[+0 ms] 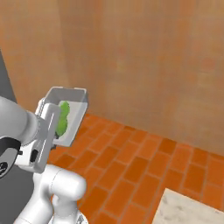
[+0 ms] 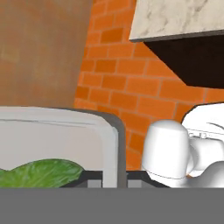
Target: Take the meat container that has the fish and place it on the second highest rack of the freezer. Then take the vegetable container that has the lemon wedges and place it on the highest rack of the freezer.
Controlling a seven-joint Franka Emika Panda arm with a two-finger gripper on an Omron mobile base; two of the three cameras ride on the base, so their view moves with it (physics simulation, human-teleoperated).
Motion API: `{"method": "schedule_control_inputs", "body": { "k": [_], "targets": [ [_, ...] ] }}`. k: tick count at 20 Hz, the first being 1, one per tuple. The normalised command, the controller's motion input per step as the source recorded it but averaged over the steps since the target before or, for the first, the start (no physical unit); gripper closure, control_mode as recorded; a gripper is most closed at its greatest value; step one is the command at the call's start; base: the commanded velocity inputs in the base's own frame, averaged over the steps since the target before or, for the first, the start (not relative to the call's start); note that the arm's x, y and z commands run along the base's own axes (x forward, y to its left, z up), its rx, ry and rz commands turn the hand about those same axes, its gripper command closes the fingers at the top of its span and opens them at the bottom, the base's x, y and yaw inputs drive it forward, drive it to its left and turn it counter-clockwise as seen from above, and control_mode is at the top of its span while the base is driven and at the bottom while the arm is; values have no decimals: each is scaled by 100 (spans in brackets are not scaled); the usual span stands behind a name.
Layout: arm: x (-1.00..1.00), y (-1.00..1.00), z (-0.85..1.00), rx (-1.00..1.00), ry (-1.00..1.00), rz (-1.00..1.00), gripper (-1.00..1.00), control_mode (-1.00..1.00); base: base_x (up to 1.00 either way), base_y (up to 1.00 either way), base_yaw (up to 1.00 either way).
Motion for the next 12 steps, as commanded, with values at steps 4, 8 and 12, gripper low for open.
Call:
{"method": "schedule_control_inputs", "body": {
  "k": [4, 8, 12],
  "targets": [
    [0, 0, 0, 0, 0, 0, 100, 100, 21, 0, 45],
    [0, 0, 0, 0, 0, 0, 100, 100, 16, -2, 59],
    [0, 0, 0, 0, 0, 0, 100, 100, 59, -66, 56]
  ]
}}
